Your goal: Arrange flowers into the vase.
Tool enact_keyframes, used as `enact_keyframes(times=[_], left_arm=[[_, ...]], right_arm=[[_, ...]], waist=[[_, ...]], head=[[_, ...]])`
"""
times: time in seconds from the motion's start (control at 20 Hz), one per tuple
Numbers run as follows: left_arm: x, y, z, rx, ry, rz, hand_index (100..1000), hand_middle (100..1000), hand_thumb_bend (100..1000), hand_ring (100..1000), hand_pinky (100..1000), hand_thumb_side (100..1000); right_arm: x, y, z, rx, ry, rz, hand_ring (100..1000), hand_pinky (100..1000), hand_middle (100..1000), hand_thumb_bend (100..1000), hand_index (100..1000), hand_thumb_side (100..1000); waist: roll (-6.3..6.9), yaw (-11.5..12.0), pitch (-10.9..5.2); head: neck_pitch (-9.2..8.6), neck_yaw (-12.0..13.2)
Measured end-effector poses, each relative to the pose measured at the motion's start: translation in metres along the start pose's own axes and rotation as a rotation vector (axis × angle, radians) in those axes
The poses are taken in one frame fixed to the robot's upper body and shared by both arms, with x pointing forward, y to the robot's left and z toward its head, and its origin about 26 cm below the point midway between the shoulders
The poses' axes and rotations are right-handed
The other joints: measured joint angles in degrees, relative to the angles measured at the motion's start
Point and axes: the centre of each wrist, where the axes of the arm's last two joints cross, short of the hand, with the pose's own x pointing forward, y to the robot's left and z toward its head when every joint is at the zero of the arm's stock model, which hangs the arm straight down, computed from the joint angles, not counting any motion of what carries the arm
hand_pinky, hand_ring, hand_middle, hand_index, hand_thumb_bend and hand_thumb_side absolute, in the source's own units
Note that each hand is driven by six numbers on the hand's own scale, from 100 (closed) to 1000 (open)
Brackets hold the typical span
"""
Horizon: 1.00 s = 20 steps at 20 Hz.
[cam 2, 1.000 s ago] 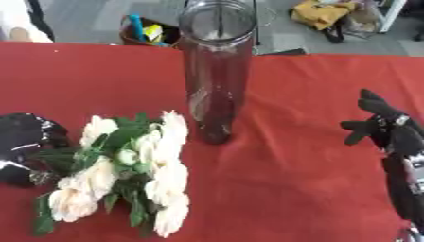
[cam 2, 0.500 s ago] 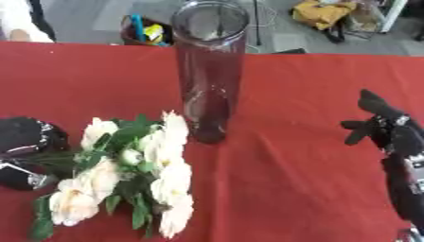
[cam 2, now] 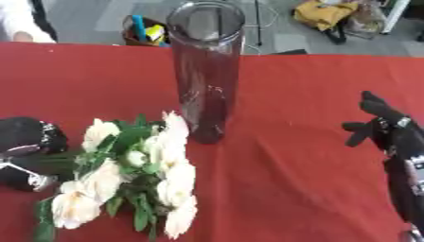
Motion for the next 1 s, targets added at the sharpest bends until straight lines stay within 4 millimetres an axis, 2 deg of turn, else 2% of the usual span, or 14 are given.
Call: enact_keyframes(times=[0.3, 0.7, 1.0], left_arm=[[0.0014, 0.0021, 0.0000, 0.014, 0.009, -0.010, 360, 214, 100, 100, 100, 524], [0.0027, 0.0054, 0.0007, 0.057, 0.006, -0.017, 245, 100, 100, 100, 100, 542], [0.0039, 0.0069, 0.0007, 0.123, -0.012, -0.021, 183, 100, 100, 100, 100, 558]], right_arm=[[0.0000, 0.0000, 0.0002, 0.001, 0.001, 0.000, 1000, 736, 445, 100, 839, 1000], [-0.0002, 0.0000, 0.0009, 0.001, 0.004, 0.000, 1000, 736, 444, 100, 839, 1000], [-0.0002, 0.0000, 0.0011, 0.001, 0.004, 0.000, 1000, 736, 443, 100, 839, 1000]], waist=[[0.00, 0.1, 0.00], [0.01, 0.0, 0.00], [0.00, -0.1, 0.00]], head=[[0.11, 0.0], [0.44, 0.0], [0.44, 0.0]])
